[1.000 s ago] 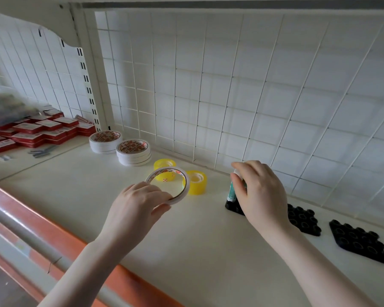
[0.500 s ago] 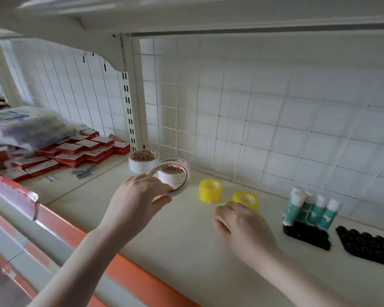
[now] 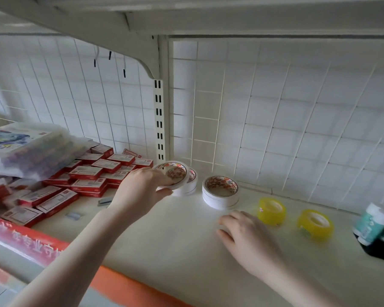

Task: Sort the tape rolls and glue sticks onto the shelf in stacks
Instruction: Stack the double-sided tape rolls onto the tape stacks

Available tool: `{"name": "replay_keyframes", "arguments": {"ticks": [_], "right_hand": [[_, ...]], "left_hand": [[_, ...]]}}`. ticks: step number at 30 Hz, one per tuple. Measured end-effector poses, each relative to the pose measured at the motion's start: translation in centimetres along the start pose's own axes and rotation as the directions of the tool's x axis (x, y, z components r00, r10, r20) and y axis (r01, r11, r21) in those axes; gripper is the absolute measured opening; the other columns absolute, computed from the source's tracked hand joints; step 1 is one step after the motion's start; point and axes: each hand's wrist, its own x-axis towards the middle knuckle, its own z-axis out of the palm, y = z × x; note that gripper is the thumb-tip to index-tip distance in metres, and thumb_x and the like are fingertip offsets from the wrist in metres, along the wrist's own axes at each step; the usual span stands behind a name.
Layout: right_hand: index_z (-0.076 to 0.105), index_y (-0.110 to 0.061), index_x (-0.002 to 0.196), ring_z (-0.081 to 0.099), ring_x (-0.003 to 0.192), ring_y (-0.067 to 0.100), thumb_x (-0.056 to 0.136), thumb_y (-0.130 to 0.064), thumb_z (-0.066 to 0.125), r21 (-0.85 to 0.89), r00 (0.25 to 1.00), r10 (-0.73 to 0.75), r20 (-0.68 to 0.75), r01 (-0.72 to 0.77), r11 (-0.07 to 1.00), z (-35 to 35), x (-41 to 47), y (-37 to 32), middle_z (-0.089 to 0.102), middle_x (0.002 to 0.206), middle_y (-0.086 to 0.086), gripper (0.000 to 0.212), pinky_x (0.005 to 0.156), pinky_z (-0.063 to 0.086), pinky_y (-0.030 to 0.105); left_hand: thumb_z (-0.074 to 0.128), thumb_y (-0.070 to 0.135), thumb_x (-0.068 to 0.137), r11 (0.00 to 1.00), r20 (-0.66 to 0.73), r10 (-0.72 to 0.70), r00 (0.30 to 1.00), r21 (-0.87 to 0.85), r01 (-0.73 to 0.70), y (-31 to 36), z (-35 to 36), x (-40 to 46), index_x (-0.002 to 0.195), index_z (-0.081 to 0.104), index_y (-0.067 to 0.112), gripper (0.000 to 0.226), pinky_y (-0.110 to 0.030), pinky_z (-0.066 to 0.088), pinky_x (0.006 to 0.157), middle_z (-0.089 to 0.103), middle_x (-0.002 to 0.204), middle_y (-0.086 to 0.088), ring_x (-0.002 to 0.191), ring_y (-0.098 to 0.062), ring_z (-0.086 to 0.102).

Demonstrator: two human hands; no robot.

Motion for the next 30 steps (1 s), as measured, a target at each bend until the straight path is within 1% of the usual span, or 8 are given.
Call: {"name": "replay_keyframes", "arguments": {"ticks": [2,5,9,12,15,18,25,30], "right_hand": [[0.061,-0.024,0.056,0.057,0.053,0.013,0.062,-0.027,0.062,-0.018,1.000,0.012,0.003,-0.012,1.000,0.4,0.5,-0.5,0.056,0.056,-0.007,0.007,0.041,0.041,0.021],[0.060,-0.024,0.056,0.057,0.055,0.013,0.063,-0.027,0.062,-0.020,0.999,0.038,0.021,-0.038,0.999,1.1,0.7,-0.7,0.056,0.057,-0.008,0.008,0.042,0.041,0.020],[0.061,-0.023,0.063,0.058,0.065,0.014,0.070,-0.027,0.058,0.016,0.995,0.091,0.051,-0.092,0.996,1.8,0.3,-0.2,0.056,0.066,-0.010,0.009,0.046,0.046,0.026],[0.060,-0.024,0.064,0.056,0.068,0.013,0.078,-0.030,0.048,0.028,0.995,0.094,0.044,-0.095,0.995,1.9,0.2,-0.2,0.054,0.069,-0.011,0.019,0.049,0.046,0.027],[0.060,-0.025,0.066,0.056,0.071,0.012,0.080,-0.033,0.042,0.037,0.994,0.105,0.033,-0.106,0.994,1.9,0.1,-0.2,0.055,0.071,-0.011,0.024,0.049,0.046,0.027],[0.060,-0.025,0.068,0.055,0.073,0.013,0.080,-0.033,0.042,0.059,0.993,0.114,0.033,-0.115,0.992,2.0,0.1,-0.2,0.055,0.074,-0.012,0.024,0.051,0.047,0.028],[0.062,-0.025,0.069,0.053,0.072,0.012,0.081,-0.034,0.042,0.045,0.994,0.105,0.017,-0.106,0.993,2.1,0.2,0.0,0.054,0.074,-0.012,0.025,0.051,0.044,0.025],[0.061,-0.026,0.069,0.050,0.071,0.011,0.081,-0.033,0.042,0.037,0.995,0.100,0.018,-0.101,0.994,2.0,0.2,0.0,0.053,0.073,-0.013,0.023,0.051,0.041,0.024]], "left_hand": [[0.070,0.028,0.081,1.000,0.034,-0.012,0.999,-0.013,0.012,-1.0,0.3,1.0,0.098,0.072,0.026,0.018,-0.034,0.047,0.070,0.069,0.091,0.000,0.085,-0.025,0.060],[0.067,0.030,0.083,1.000,0.093,-0.020,0.995,-0.021,0.022,-1.9,0.9,2.5,0.101,0.071,0.029,0.019,-0.036,0.047,0.072,0.068,0.093,0.000,0.087,-0.024,0.059],[0.067,0.030,0.083,0.999,0.166,-0.014,0.986,-0.045,0.022,-2.1,2.0,4.0,0.100,0.072,0.029,0.018,-0.035,0.046,0.074,0.067,0.092,-0.001,0.088,-0.025,0.060],[0.068,0.029,0.082,0.998,0.211,-0.014,0.977,-0.057,0.027,-2.1,2.7,4.8,0.097,0.072,0.029,0.016,-0.034,0.047,0.075,0.069,0.094,0.001,0.090,-0.025,0.060],[0.068,0.030,0.082,0.999,0.254,0.002,0.967,-0.034,0.006,-2.0,3.2,5.4,0.096,0.072,0.026,0.015,-0.031,0.044,0.077,0.069,0.094,0.000,0.091,-0.025,0.060],[0.069,0.030,0.082,0.999,0.284,-0.001,0.959,-0.036,0.012,-2.2,3.6,5.7,0.097,0.072,0.027,0.016,-0.028,0.040,0.080,0.069,0.094,0.002,0.092,-0.021,0.061],[0.069,0.029,0.082,0.999,0.336,-0.015,0.942,-0.036,0.029,-2.3,3.9,6.2,0.093,0.073,0.022,0.014,-0.033,0.048,0.080,0.070,0.090,0.001,0.088,-0.021,0.062],[0.070,0.030,0.081,0.997,0.371,-0.034,0.928,-0.048,0.055,-2.5,4.1,6.1,0.096,0.072,0.028,0.016,-0.035,0.050,0.080,0.069,0.093,0.005,0.087,-0.018,0.062]]}}
